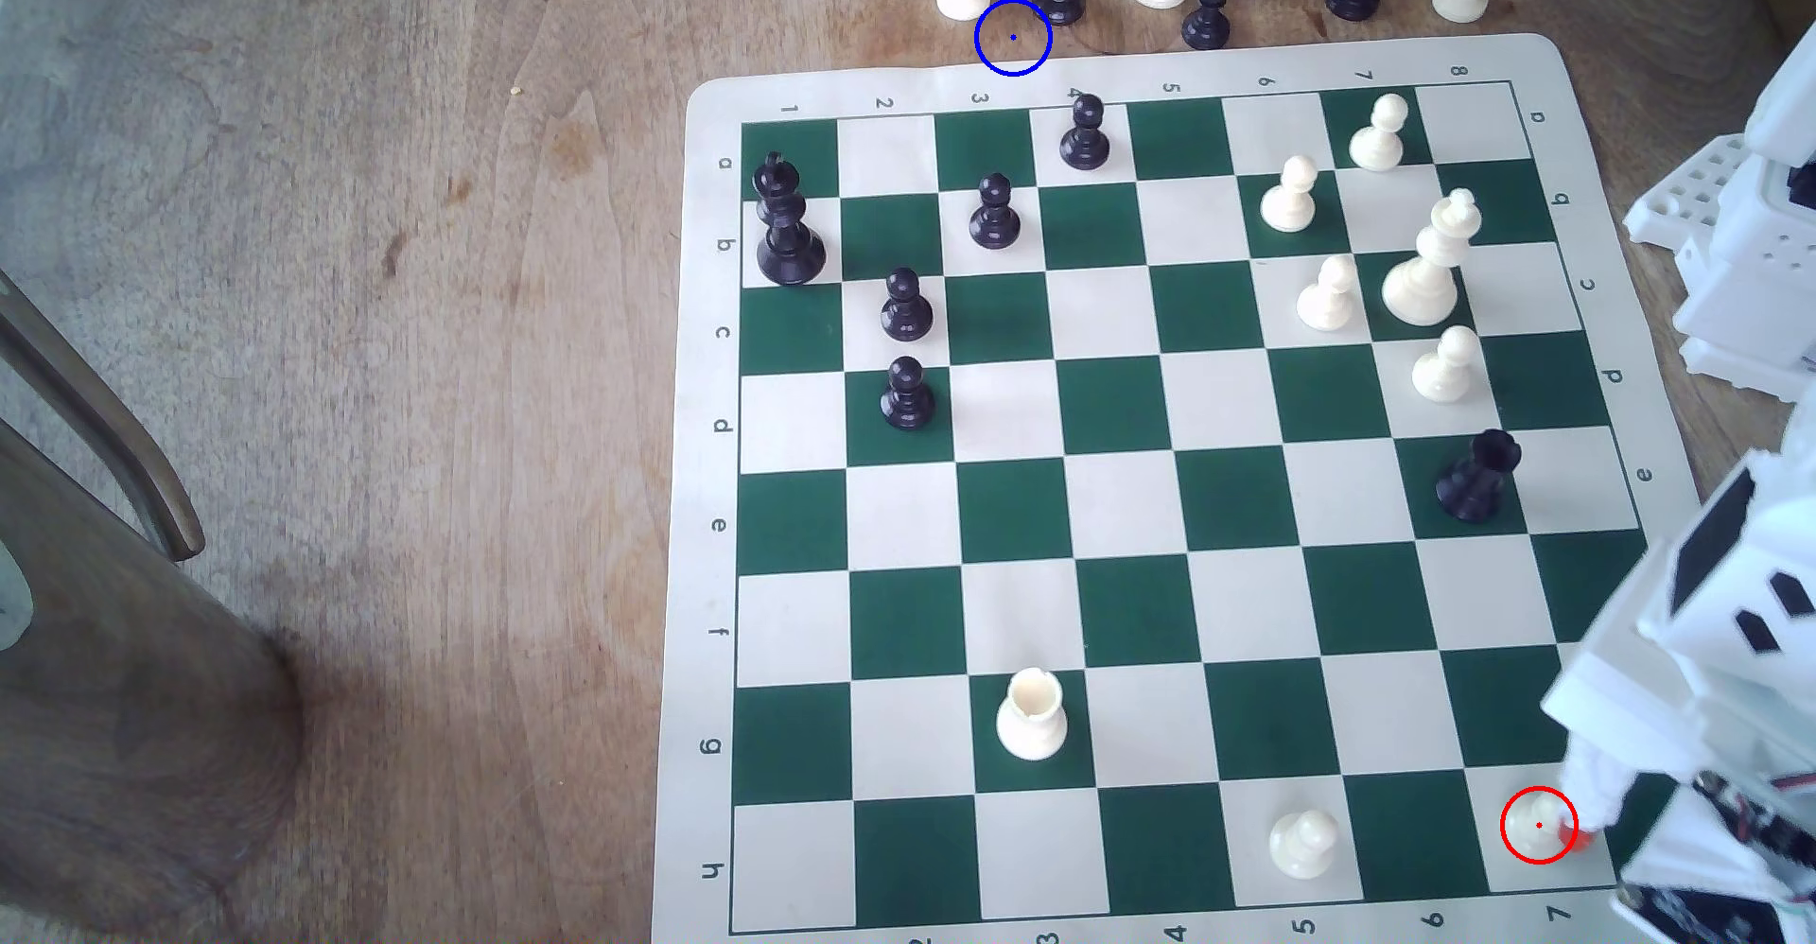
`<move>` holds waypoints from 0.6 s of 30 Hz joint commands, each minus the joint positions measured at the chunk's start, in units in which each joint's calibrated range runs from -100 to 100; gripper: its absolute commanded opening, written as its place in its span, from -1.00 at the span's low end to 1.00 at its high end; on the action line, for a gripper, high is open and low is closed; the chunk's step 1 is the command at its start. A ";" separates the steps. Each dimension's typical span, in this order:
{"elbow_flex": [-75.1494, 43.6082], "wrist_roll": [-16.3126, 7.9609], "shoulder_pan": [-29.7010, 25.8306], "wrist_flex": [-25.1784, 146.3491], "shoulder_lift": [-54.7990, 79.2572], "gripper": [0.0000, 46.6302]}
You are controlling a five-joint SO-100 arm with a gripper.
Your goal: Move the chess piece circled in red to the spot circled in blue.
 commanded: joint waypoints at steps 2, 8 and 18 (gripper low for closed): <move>1.47 0.83 0.67 -2.18 -1.38 -0.15; 5.00 1.17 1.84 -5.05 -1.55 -0.19; 7.45 1.81 3.25 -6.19 -1.89 -0.27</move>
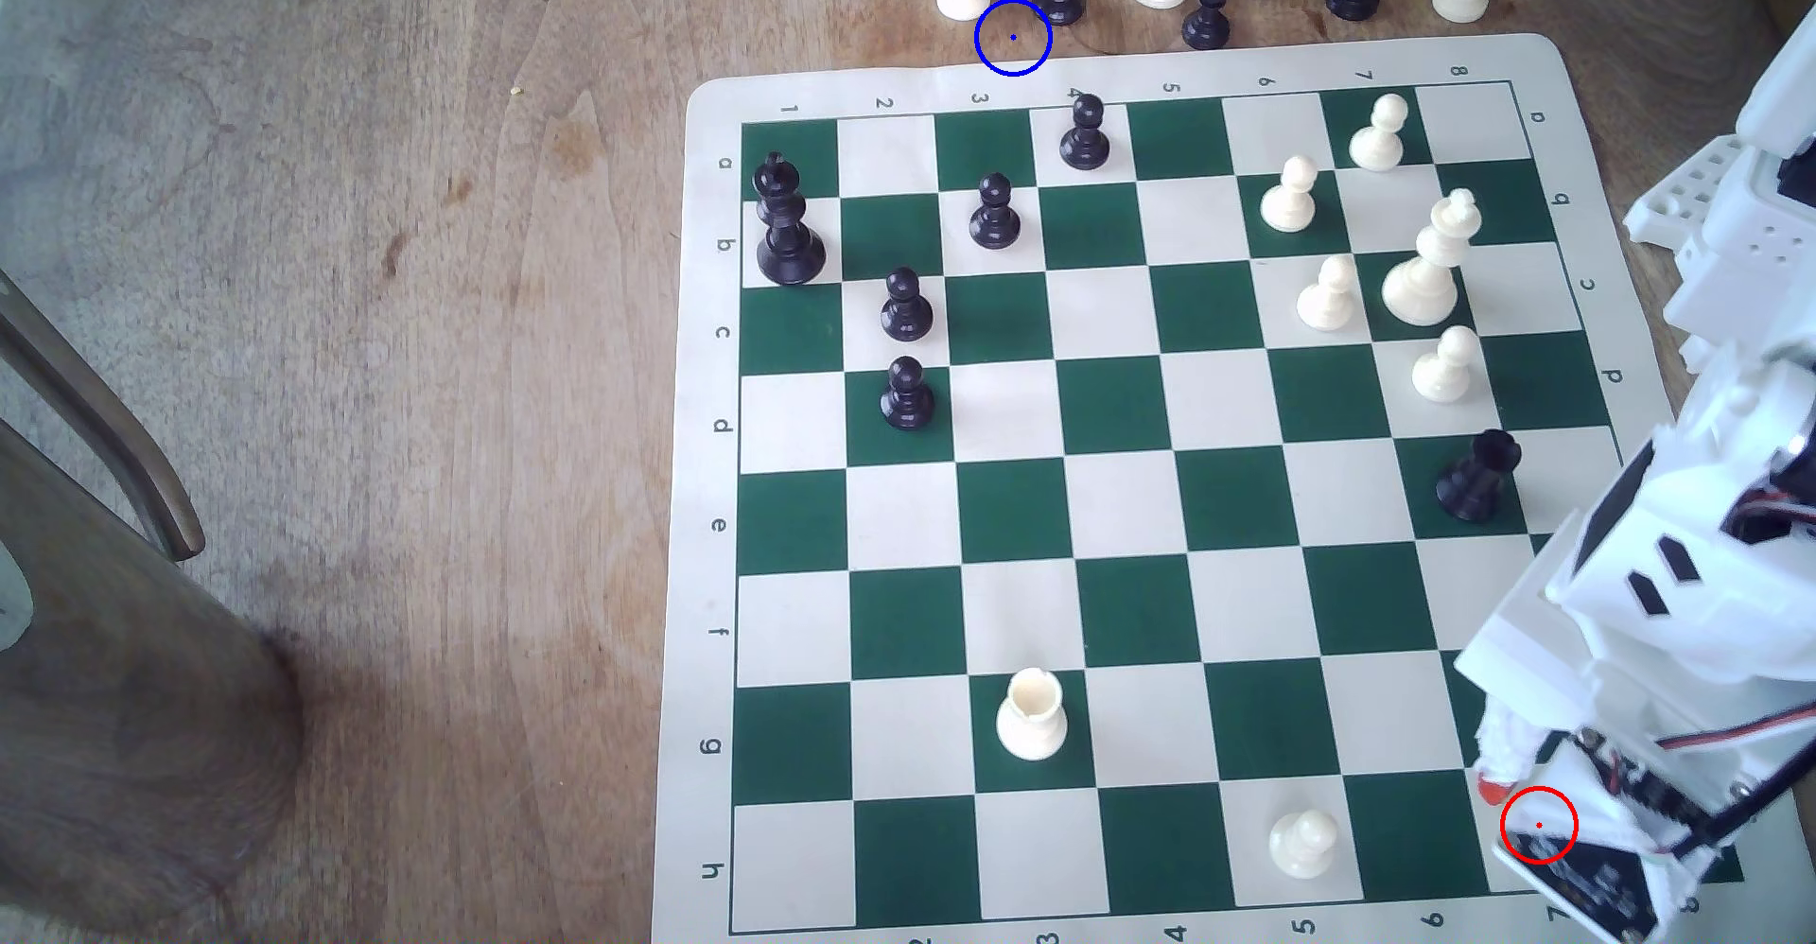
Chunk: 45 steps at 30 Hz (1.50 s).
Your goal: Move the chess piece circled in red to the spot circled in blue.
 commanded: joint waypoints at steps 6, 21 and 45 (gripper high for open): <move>3.03 0.10 -0.08 -2.40 -2.99 -0.24; 6.75 -0.98 -1.09 -7.31 -1.55 -0.34; 7.65 -1.03 -1.80 -7.80 -1.21 -0.41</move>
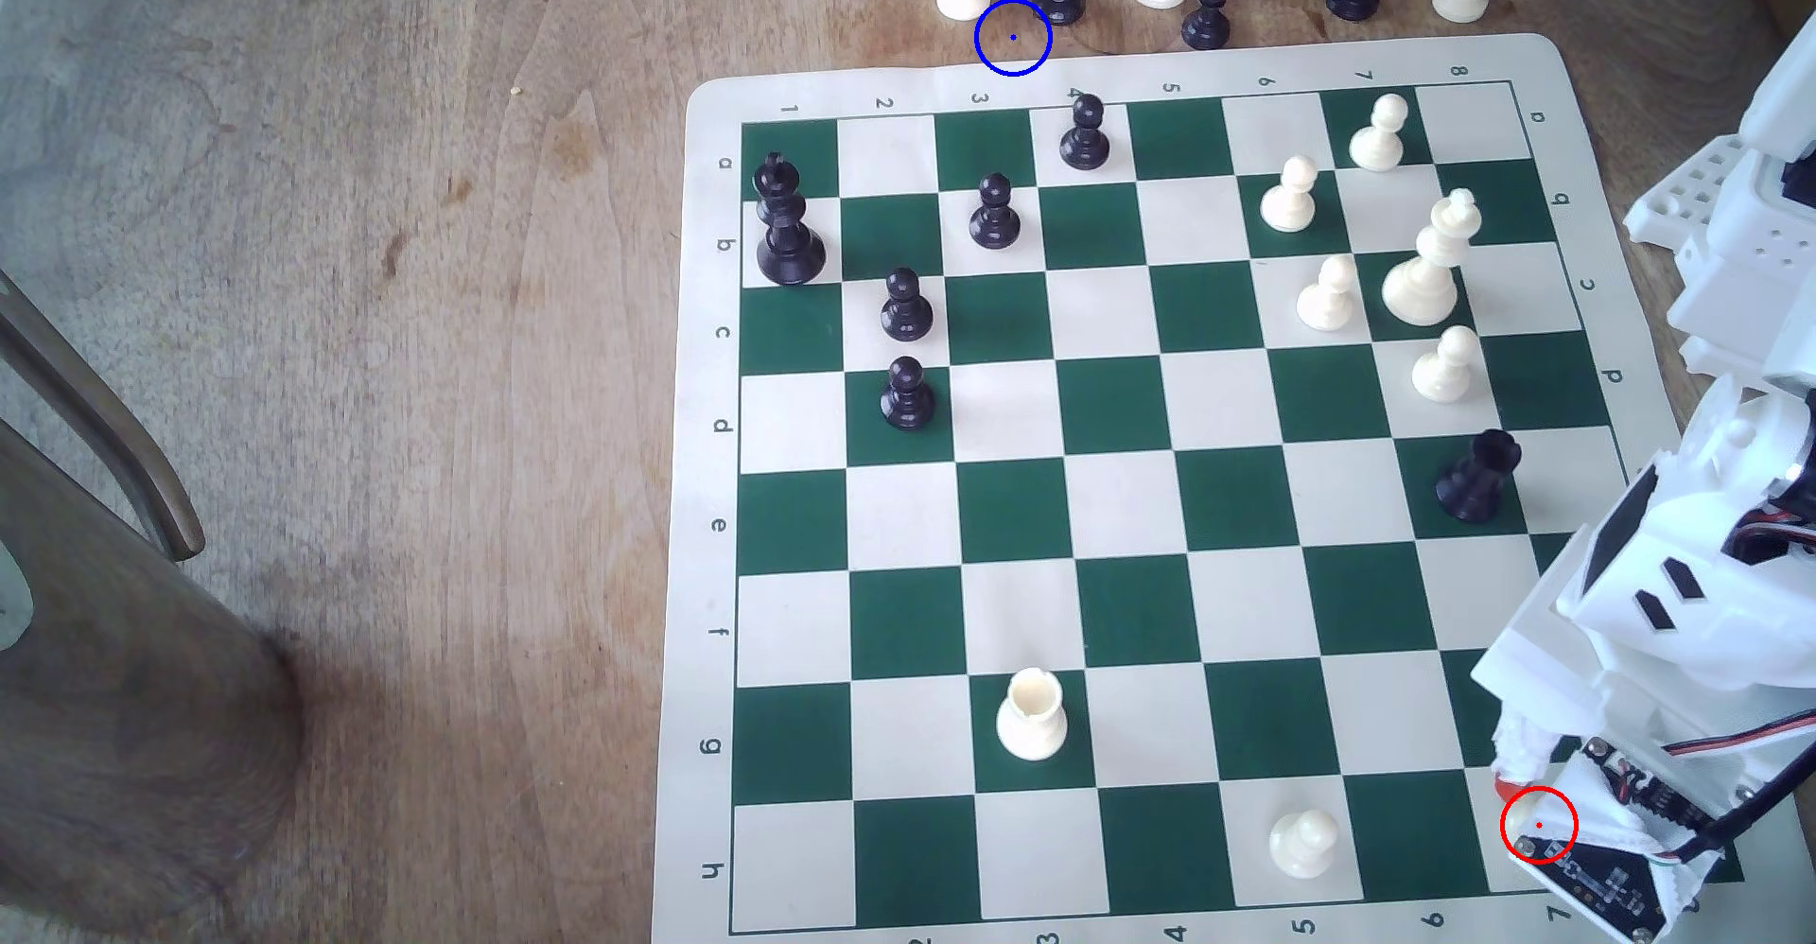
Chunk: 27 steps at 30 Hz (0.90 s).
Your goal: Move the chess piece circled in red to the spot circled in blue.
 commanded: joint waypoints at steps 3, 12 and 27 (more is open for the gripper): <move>-1.11 -0.20 -0.09 -1.28 -1.04 -0.44; -1.11 -0.24 -0.32 -1.60 -0.53 -0.55; -1.11 0.10 -0.63 -1.28 -0.70 -0.99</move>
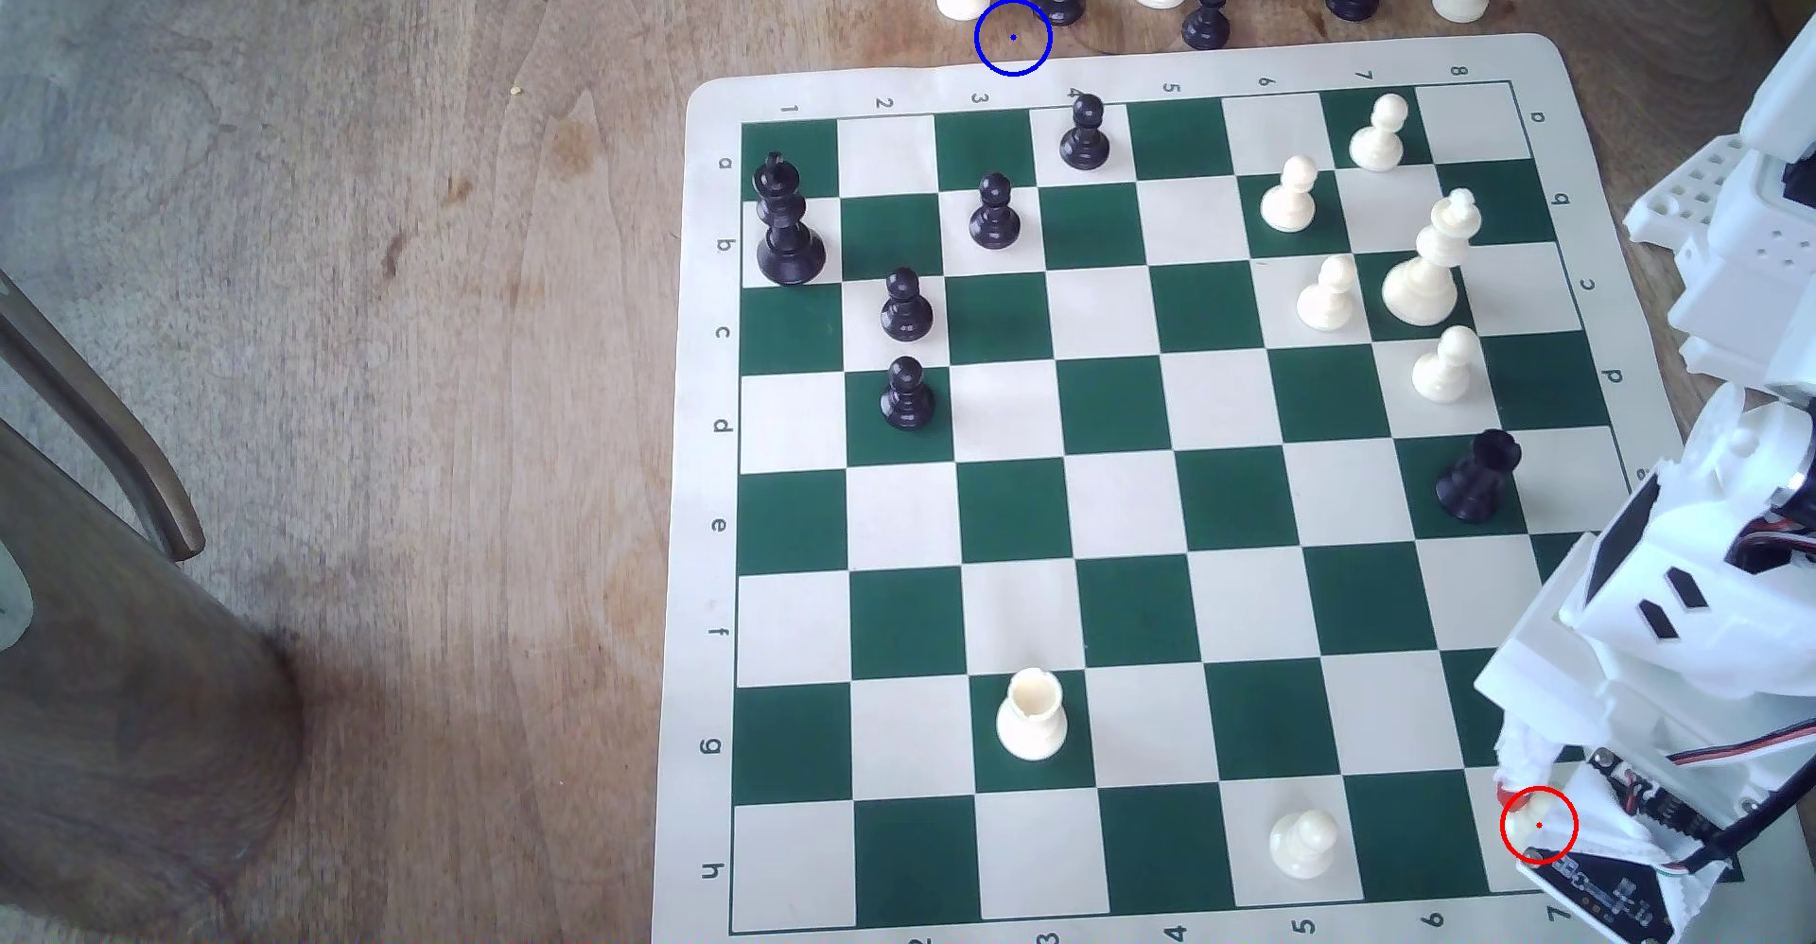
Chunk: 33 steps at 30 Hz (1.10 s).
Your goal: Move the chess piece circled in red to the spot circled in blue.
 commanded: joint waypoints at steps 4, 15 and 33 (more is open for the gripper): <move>-1.20 -0.10 -0.26 0.25 -2.90 -0.99; -18.16 1.12 10.61 14.09 -15.97 -0.99; -19.34 5.08 37.13 24.91 -33.72 -0.99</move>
